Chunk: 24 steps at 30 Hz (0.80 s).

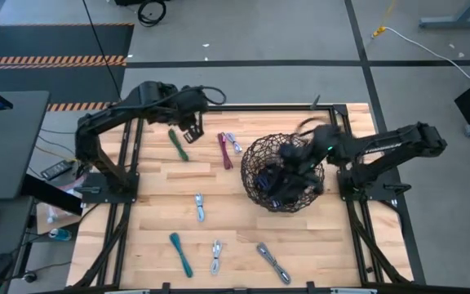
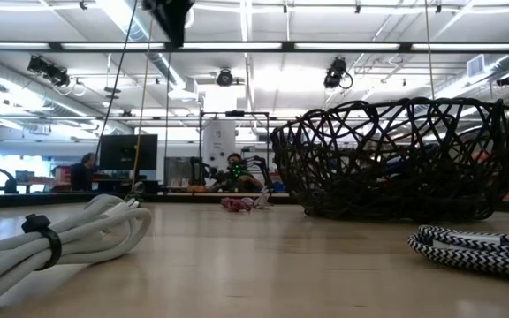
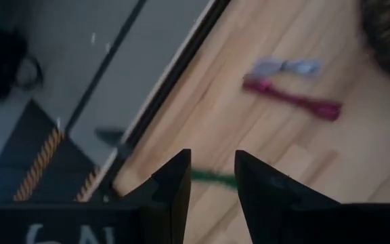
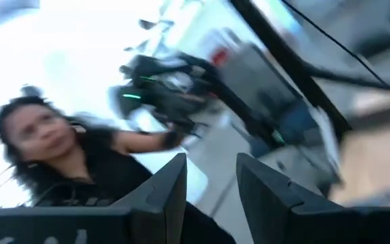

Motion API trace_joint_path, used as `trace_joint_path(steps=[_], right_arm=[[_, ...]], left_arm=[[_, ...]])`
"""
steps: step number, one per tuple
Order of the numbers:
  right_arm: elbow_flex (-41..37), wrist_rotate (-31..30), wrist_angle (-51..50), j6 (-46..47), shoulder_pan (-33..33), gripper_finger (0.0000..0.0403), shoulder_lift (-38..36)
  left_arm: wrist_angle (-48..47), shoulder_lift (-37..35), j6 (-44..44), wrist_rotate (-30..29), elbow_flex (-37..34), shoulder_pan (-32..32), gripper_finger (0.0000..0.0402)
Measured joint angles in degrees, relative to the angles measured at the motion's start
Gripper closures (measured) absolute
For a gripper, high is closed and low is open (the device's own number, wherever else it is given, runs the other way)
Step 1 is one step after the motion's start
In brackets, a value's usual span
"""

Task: Pick and place USB-C Cables
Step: Put the green charger cable into the black wire basket

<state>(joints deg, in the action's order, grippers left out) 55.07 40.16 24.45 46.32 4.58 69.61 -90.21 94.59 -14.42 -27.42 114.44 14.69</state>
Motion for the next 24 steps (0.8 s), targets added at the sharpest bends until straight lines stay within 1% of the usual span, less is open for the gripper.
trace_joint_path(steps=[4,8,10,11,13,16,18,21,24], right_arm=[[0.0,1.84,3.28,-1.66,-1.59,0.0268,-3.98],[0.0,2.53,2.77,-5.68,-3.64,0.0268,-7.81],[0.0,3.4,2.73,-7.13,-4.94,0.0268,-9.3],[0.0,3.63,2.59,-7.54,-5.6,0.0268,-10.0],[0.0,4.81,2.51,-7.81,-6.95,0.0268,-10.95],[0.0,6.45,2.35,-7.78,-8.82,0.0268,-11.77],[0.0,6.73,1.97,-7.61,-9.8,0.0268,-11.99],[0.0,7.07,1.32,-7.35,-10.6,0.0268,-11.8],[0.0,6.83,1.1,-6.28,-10.84,0.0268,-11.13]], left_arm=[[0.11,-3.97,-5.32,1.06,-10.73,4.11,0.028],[1.1,-7.98,-15.04,3.4,-23.32,5.94,0.028],[4.89,-9.84,-18.4,4.51,-29.61,6.05,0.028],[7.56,-10.64,-18.28,6.26,-32.82,6.05,0.028],[13.67,-11.21,-13.62,10.06,-38.49,5.79,0.028],[21.6,-10.87,-0.15,18.28,-45.4,4.62,0.028],[25.79,-10.0,9.77,22.26,-49.02,3.22,0.028],[27.82,-9.33,21.79,22.71,-53.41,1.95,0.028],[28.14,-9.09,31.03,19.07,-56.22,1.32,0.028]])
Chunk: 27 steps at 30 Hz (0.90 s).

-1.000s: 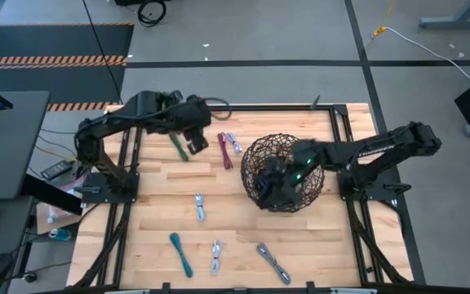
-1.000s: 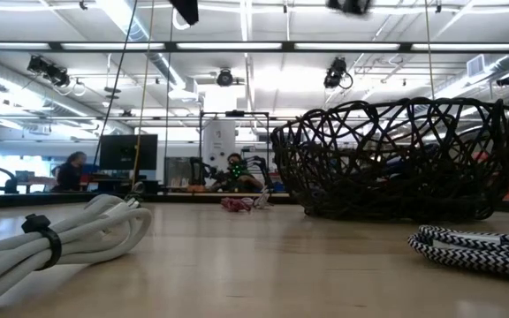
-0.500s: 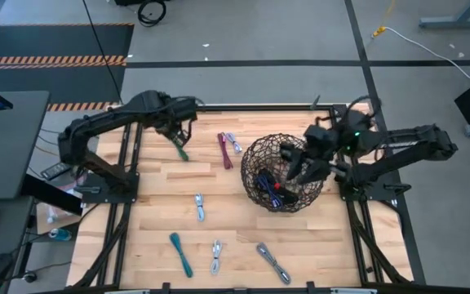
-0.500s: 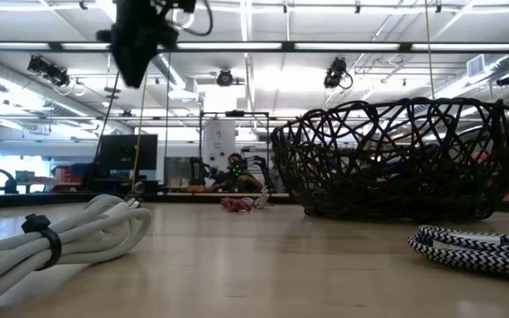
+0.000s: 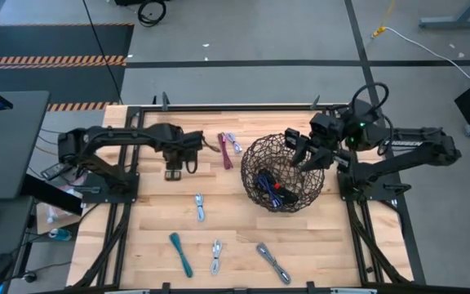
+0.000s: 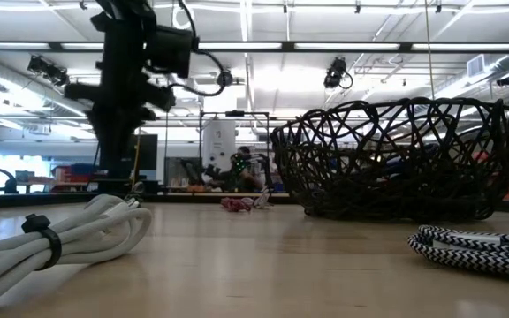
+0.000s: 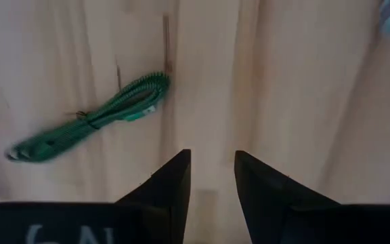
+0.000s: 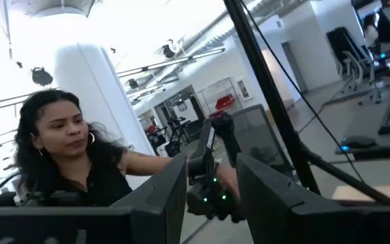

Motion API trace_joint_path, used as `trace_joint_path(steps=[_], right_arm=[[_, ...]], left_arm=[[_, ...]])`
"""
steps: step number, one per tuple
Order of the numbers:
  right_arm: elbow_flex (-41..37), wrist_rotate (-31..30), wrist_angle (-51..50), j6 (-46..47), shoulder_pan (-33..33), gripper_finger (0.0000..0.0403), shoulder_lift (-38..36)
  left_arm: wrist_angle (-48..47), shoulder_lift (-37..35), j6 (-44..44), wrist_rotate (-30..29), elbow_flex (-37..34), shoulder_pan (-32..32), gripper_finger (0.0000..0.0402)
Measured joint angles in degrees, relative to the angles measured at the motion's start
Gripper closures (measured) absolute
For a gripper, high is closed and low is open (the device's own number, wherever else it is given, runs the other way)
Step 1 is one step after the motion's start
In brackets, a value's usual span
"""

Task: Pick and place USB-C Cables
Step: Put the green charger cable into the black wire basket

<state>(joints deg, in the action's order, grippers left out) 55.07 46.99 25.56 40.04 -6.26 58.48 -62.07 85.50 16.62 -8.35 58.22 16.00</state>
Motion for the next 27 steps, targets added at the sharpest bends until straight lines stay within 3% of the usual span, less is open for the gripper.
trace_joint_path(steps=[4,9,16,27], right_arm=[[0.0,-1.59,-0.06,0.45,0.0,0.0268,0.96],[0.0,-4.35,0.1,0.45,0.0,0.0268,1.96],[0.0,-10.43,0.09,0.32,0.0,0.0268,2.03],[0.0,-15.97,0.18,0.28,0.11,0.0268,2.01]], left_arm=[[1.12,0.02,10.0,-5.58,-2.35,0.17,0.028],[6.44,0.02,20.07,-7.3,-3.17,1.66,0.028],[18.67,0.02,24.0,-5.06,-3.17,6.31,0.028],[14.5,0.02,31.19,0.08,-3.17,13.52,0.0276]])
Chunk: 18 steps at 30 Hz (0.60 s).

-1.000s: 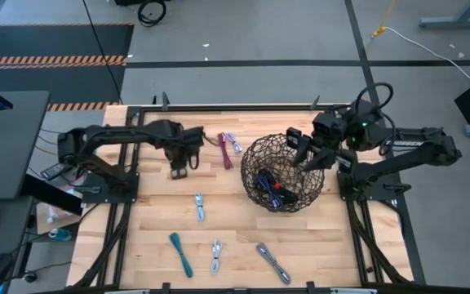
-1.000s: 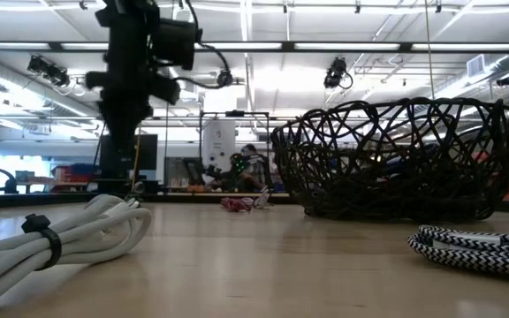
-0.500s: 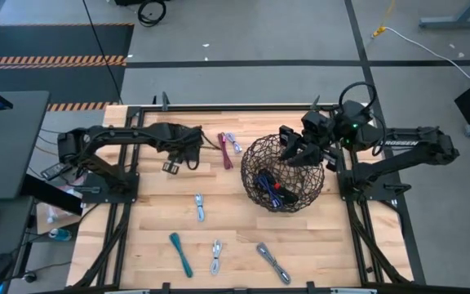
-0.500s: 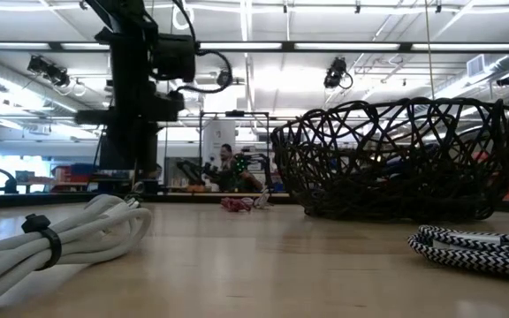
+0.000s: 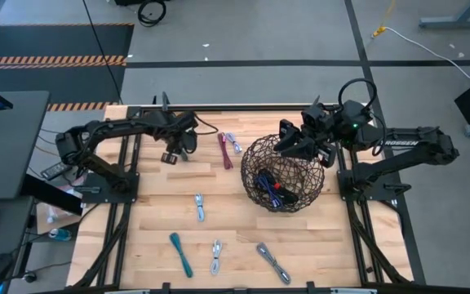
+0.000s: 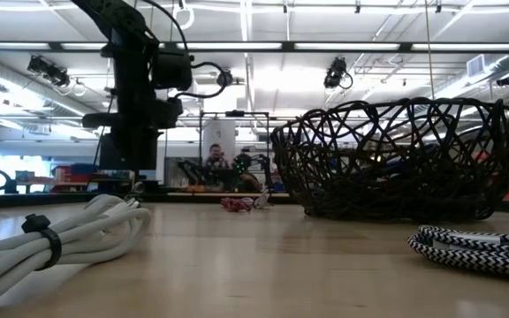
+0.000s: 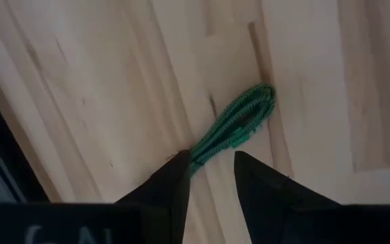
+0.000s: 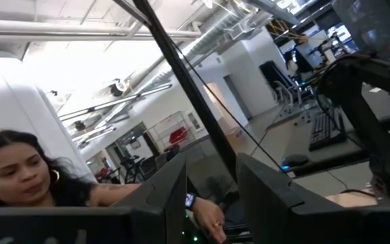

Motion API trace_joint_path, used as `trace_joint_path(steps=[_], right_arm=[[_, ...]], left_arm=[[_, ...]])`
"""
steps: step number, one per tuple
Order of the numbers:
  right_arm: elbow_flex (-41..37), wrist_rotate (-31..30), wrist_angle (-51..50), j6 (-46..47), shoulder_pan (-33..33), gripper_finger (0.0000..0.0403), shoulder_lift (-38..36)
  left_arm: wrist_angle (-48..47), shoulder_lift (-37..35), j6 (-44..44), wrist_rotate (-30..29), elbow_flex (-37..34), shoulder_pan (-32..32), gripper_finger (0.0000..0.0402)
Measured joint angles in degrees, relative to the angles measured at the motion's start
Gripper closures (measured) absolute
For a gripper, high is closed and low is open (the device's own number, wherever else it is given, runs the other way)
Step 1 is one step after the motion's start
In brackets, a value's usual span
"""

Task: Pick and place USB-C Cables
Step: Put the green charger cable into the black wire basket

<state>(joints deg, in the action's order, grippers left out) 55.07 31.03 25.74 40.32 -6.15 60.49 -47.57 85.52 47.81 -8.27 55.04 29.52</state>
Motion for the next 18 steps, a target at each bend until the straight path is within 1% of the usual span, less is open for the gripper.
trace_joint_path(steps=[3,7,10,12,14,18], right_arm=[[0.0,-0.31,0.0,-0.05,0.0,0.0268,0.0],[0.0,-1.2,0.0,-0.86,0.0,0.0268,0.0],[0.0,-1.47,0.0,-1.09,0.01,0.0268,0.0],[0.0,-1.49,0.0,-1.09,0.02,0.0268,0.0],[0.0,-1.49,0.0,-1.09,0.02,0.0268,0.0],[0.0,-1.49,0.0,-1.09,0.02,0.0268,0.0]], left_arm=[[0.41,0.0,0.0,0.21,-0.01,0.81,0.0254],[0.94,0.0,0.02,0.58,0.0,1.18,0.021],[1.09,0.0,1.11,4.01,-0.22,1.18,0.0187],[1.1,0.0,3.1,5.52,-1.18,0.97,0.0182],[1.05,0.0,4.44,5.54,-2.83,0.65,0.0181],[1.22,0.0,5.78,3.13,-6.88,0.46,0.0187]])
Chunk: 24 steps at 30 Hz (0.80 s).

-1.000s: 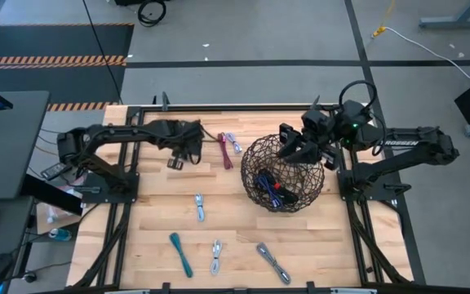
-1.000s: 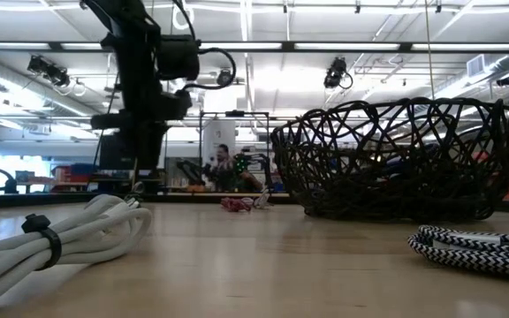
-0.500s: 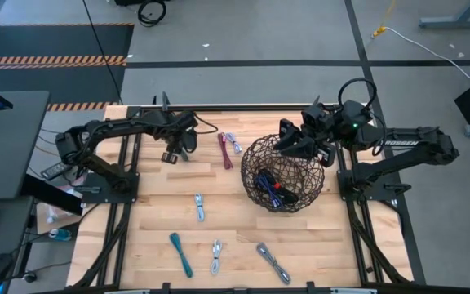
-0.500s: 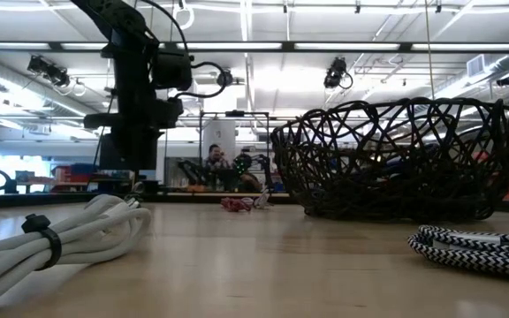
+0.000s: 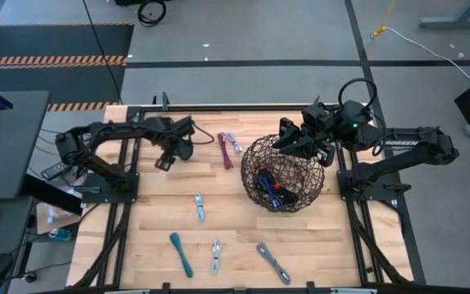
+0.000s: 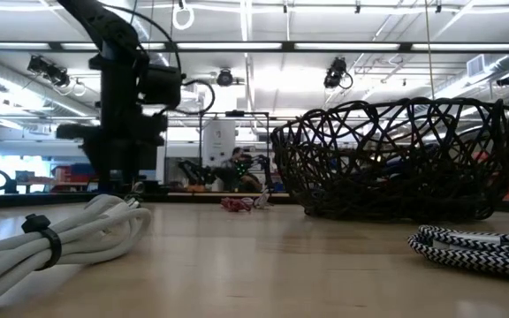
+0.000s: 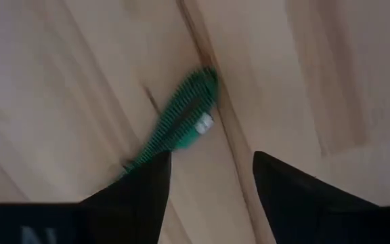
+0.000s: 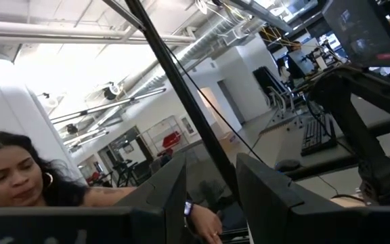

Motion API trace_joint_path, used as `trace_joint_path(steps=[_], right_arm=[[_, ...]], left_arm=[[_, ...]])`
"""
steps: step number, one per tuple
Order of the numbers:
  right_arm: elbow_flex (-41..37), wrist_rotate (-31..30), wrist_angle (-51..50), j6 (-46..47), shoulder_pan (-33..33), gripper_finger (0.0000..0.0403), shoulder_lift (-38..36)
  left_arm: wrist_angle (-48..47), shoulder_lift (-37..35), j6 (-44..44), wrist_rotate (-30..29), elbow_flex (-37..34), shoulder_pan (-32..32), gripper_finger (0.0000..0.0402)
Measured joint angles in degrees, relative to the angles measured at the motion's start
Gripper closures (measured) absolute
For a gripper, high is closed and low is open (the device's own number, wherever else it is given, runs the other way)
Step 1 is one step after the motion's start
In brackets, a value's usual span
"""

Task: Pick and place USB-C Cables
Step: Put the green charger cable into the black wire basket

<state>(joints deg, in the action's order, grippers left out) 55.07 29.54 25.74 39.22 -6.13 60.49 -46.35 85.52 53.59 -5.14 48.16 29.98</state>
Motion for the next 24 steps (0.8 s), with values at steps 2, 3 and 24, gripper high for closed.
trace_joint_path(steps=[2,3,24], right_arm=[[0.0,0.0,0.0,0.0,0.0,0.0268,0.0],[0.0,-0.02,0.0,0.0,0.0,0.0268,0.0],[0.0,-1.03,0.04,0.22,0.04,0.0268,0.0]], left_arm=[[1.04,0.04,0.21,-1.48,-1.73,0.0,0.019],[1.72,0.04,0.23,-2.14,-2.32,0.0,0.0191],[8.97,0.27,9.24,-1.31,-1.2,-0.53,0.0191]])
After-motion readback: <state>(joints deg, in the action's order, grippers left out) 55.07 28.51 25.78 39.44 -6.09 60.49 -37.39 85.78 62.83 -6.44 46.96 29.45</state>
